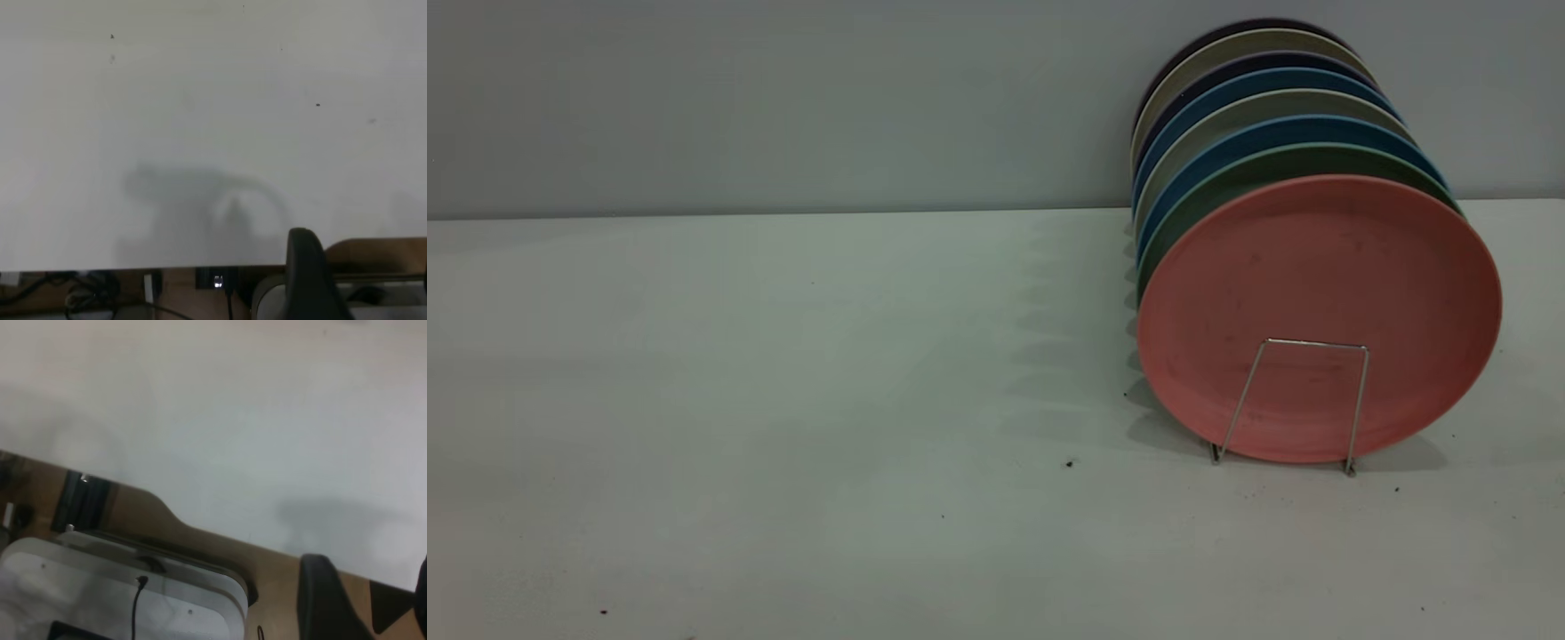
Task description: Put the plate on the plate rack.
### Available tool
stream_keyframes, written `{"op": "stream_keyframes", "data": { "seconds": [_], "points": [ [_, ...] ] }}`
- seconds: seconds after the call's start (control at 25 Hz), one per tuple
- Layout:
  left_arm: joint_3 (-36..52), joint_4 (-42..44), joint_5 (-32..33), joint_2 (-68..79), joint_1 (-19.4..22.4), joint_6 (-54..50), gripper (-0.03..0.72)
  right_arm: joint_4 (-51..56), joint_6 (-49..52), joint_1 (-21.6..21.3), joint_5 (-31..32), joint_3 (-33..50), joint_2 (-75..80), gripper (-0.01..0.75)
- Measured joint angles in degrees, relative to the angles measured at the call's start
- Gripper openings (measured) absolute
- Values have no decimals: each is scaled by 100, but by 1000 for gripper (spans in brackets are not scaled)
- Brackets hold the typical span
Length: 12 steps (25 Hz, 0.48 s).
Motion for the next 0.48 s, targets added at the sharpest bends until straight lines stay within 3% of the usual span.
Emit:
{"op": "stream_keyframes", "data": {
  "seconds": [0.32, 0.48],
  "points": [
    [492, 17, 444, -1282, 0, -136, 445, -351, -16, 0, -280, 1260, -1254, 350],
    [739, 89, 524, -1939, 0, -136, 445, -428, -111, 0, -387, 1506, -1969, 350]
  ]
}}
